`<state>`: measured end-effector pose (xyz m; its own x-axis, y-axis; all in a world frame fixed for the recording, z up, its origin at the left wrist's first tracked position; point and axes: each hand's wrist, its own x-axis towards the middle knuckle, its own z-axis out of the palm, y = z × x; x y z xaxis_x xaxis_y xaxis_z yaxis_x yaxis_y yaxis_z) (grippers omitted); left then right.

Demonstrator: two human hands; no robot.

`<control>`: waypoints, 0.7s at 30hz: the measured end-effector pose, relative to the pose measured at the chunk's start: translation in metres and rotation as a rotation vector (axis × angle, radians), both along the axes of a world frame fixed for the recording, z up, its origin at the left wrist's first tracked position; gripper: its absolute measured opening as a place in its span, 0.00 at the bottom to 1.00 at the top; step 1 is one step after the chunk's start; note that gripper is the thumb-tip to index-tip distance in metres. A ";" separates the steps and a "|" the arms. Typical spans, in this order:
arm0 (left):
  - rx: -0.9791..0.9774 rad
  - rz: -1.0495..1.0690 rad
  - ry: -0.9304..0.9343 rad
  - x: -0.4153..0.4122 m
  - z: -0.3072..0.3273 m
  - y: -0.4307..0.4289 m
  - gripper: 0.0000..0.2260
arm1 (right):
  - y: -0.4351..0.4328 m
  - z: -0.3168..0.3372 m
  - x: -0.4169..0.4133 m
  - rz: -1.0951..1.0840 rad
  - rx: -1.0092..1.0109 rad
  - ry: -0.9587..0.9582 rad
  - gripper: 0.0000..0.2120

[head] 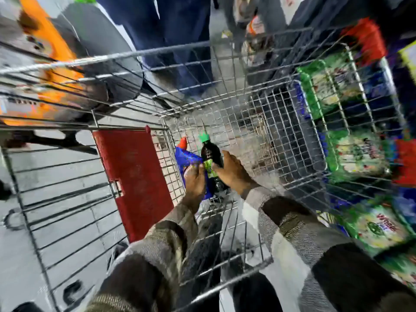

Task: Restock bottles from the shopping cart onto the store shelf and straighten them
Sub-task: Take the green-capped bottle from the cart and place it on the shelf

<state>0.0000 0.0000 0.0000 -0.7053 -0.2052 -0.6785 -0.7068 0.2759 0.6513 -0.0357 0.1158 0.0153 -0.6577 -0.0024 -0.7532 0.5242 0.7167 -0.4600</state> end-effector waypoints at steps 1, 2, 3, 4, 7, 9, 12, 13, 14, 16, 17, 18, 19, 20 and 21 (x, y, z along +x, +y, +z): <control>0.003 0.018 0.009 -0.001 -0.002 0.003 0.11 | -0.004 -0.008 0.001 -0.024 -0.007 0.012 0.25; -0.004 0.038 0.002 0.000 -0.010 0.002 0.11 | -0.007 -0.013 -0.001 -0.044 0.009 0.022 0.25; 0.015 0.047 0.012 0.002 -0.023 0.001 0.10 | -0.010 -0.021 0.001 -0.058 0.026 0.029 0.26; 0.024 0.065 -0.005 0.006 -0.042 0.001 0.11 | -0.013 -0.023 0.002 -0.068 0.044 0.012 0.28; 0.005 0.076 -0.075 -0.004 -0.031 0.009 0.13 | -0.018 -0.038 0.005 -0.111 0.055 -0.028 0.33; -0.028 0.052 -0.042 -0.012 -0.017 0.017 0.16 | -0.018 -0.042 0.006 -0.141 0.062 -0.008 0.31; -0.007 0.040 -0.033 -0.014 -0.010 0.025 0.22 | -0.014 -0.042 0.002 -0.164 0.035 -0.024 0.31; -0.017 0.043 -0.010 -0.013 -0.010 0.027 0.21 | -0.009 -0.041 -0.001 -0.171 0.012 -0.041 0.30; -0.024 0.046 0.003 -0.012 -0.011 0.027 0.21 | -0.004 -0.035 -0.004 -0.195 -0.021 -0.073 0.29; 0.046 0.070 -0.003 -0.012 -0.006 0.025 0.19 | 0.010 -0.020 -0.011 -0.303 -0.153 -0.128 0.27; 0.108 0.085 0.009 -0.015 0.006 0.025 0.14 | 0.018 -0.011 -0.013 -0.364 -0.229 -0.142 0.28; 0.181 0.110 0.021 -0.018 0.021 0.025 0.10 | 0.025 0.003 -0.016 -0.407 -0.298 -0.152 0.28; 0.257 0.135 0.024 -0.023 0.041 0.026 0.10 | 0.031 0.017 -0.018 -0.435 -0.367 -0.156 0.28; 0.326 0.144 0.020 -0.026 0.055 0.028 0.12 | 0.038 0.031 -0.022 -0.453 -0.420 -0.159 0.28; 0.390 0.138 0.006 -0.028 0.067 0.030 0.15 | 0.044 0.044 -0.025 -0.473 -0.470 -0.166 0.27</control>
